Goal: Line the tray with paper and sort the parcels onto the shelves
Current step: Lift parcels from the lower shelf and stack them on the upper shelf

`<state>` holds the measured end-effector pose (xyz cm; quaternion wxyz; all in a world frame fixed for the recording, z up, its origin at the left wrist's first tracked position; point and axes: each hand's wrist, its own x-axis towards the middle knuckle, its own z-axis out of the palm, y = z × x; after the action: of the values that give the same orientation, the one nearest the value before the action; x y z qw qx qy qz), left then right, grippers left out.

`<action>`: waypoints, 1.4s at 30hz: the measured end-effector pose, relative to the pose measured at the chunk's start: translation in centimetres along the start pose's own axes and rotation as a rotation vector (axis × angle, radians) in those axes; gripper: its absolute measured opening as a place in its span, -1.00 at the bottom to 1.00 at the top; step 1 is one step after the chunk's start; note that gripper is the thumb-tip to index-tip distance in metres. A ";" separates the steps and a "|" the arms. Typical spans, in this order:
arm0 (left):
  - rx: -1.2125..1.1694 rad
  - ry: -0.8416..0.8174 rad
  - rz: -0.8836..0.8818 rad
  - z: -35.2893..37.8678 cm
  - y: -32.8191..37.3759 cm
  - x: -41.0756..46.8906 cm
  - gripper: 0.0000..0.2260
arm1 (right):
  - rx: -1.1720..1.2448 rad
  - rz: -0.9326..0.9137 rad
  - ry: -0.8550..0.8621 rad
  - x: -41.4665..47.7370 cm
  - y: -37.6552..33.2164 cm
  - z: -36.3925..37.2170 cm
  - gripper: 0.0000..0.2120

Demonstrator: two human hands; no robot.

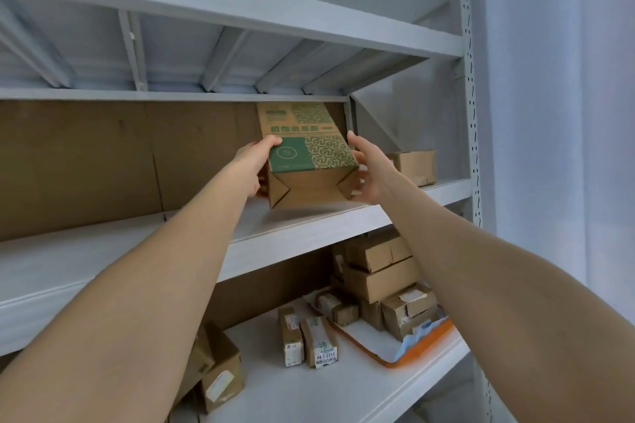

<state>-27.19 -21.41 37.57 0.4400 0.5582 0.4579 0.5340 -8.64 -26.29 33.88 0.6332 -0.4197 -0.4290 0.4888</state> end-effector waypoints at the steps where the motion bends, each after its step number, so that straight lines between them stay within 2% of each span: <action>1: -0.018 0.021 -0.031 0.5 0.1 0.9 -0.63 | -0.012 0.002 -0.001 1.0 -0.2 -0.2 -0.65; 2: -0.040 0.036 -0.059 1.1 0.1 1.6 -0.65 | -0.018 0.011 -0.005 1.8 -0.4 -0.5 -0.60; 5: -0.065 0.057 -0.141 2.8 -0.2 3.5 -0.71 | -0.063 0.030 0.014 4.6 -0.4 -1.1 -0.26; 6: -0.063 0.050 -0.166 3.3 -0.3 3.8 -0.72 | -0.076 0.030 0.041 5.4 -0.4 -1.2 -0.24; 10: -0.048 -0.029 -0.254 5.1 -0.4 4.5 -0.69 | -0.075 0.038 0.185 8.5 -0.3 -2.0 -0.39; 16: -0.011 -0.054 -0.271 7.8 -1.7 5.1 -0.62 | -0.172 0.011 0.272 11.0 0.4 -3.5 -0.49; 23: 0.056 -0.037 -0.276 11.1 -2.5 5.4 -0.64 | -0.376 -0.147 0.395 12.9 0.9 -5.9 -0.53; 30: 0.106 -0.028 -0.256 13.6 -2.6 4.5 -0.76 | -0.551 -0.167 0.498 12.7 1.0 -7.4 -0.46; 35: 0.093 -0.036 -0.207 14.5 -2.7 4.0 -0.80 | -0.445 -0.146 0.467 12.4 1.4 -7.6 -0.49; 39: 0.127 -0.033 -0.206 14.6 -2.7 3.8 -0.87 | -0.454 -0.125 0.430 12.0 1.7 -7.2 -0.44; 42: 0.149 -0.028 -0.197 14.5 -2.9 3.8 -0.70 | -0.497 -0.087 0.412 11.4 1.7 -7.0 -0.38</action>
<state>-12.78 -17.14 34.89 0.4541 0.5488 0.5428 0.4450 -0.69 -15.63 31.83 0.6052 -0.6329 -0.4153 0.2464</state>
